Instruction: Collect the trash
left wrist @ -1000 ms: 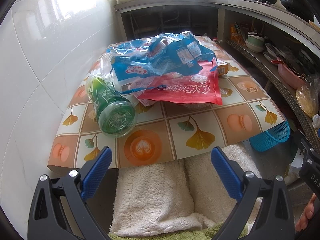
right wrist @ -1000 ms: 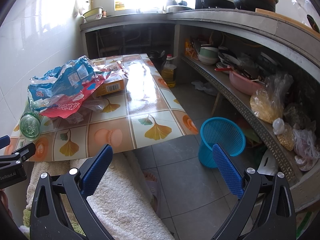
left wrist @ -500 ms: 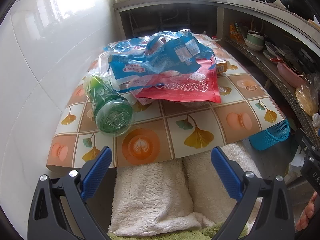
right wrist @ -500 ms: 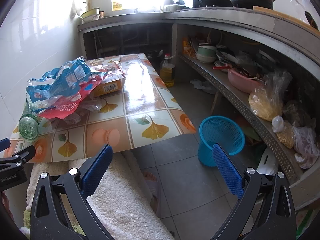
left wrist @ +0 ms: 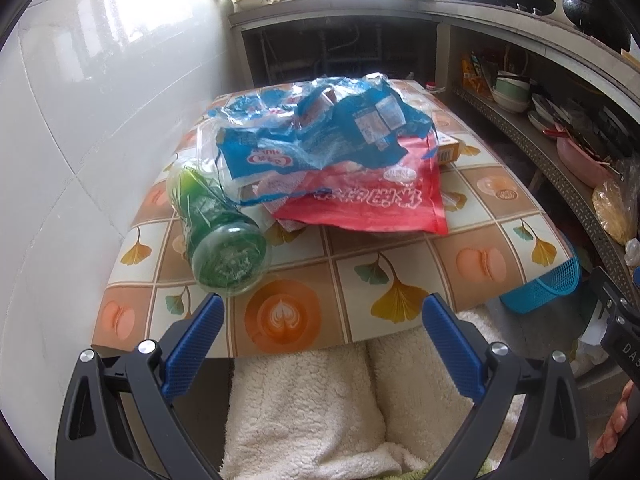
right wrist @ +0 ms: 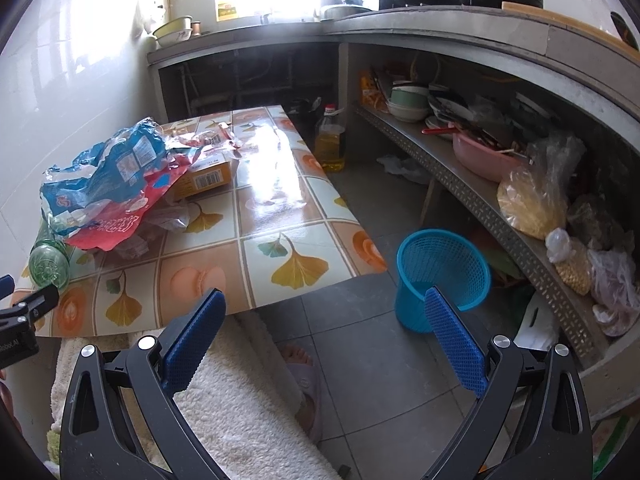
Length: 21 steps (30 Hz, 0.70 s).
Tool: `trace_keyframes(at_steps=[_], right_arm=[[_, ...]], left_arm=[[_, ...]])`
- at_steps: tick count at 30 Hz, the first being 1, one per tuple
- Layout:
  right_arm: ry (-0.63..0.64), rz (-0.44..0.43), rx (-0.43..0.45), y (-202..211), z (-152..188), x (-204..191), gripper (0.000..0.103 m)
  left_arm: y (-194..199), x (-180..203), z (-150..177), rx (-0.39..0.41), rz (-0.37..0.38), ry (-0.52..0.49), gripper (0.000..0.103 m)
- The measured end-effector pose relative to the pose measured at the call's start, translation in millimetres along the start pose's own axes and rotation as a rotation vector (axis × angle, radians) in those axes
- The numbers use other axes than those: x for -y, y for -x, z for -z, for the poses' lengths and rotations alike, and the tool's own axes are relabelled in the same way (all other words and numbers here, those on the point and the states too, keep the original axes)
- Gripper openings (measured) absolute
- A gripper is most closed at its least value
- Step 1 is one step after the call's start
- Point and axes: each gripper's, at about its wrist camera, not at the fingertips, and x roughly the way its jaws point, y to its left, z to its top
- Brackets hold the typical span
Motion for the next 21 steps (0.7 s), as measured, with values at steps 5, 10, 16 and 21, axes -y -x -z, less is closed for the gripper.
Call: trace_keyframes(at_steps=[5,10,16,21], right_arm=[[0.018,-0.01,0.015,-8,-11,-2,0.095],[0.047,-0.025,0.02,-20,-24,-9,0.095],[0.097,-0.107,0.066,-34,-55,-32,0.095],[0.181,-0.278,0.117,-39,-88,-71,0.095]], left_arm=[[-9,-11,-16,0.015,-0.004,0.022,0.097],[-22,-24,-36,0.048,-0.007,0.033,0.097],[-29,-56,-55,0.124,0.101,0.093,0.097],[-24,-84,-60,0.264,0.169,0.128,0.097]])
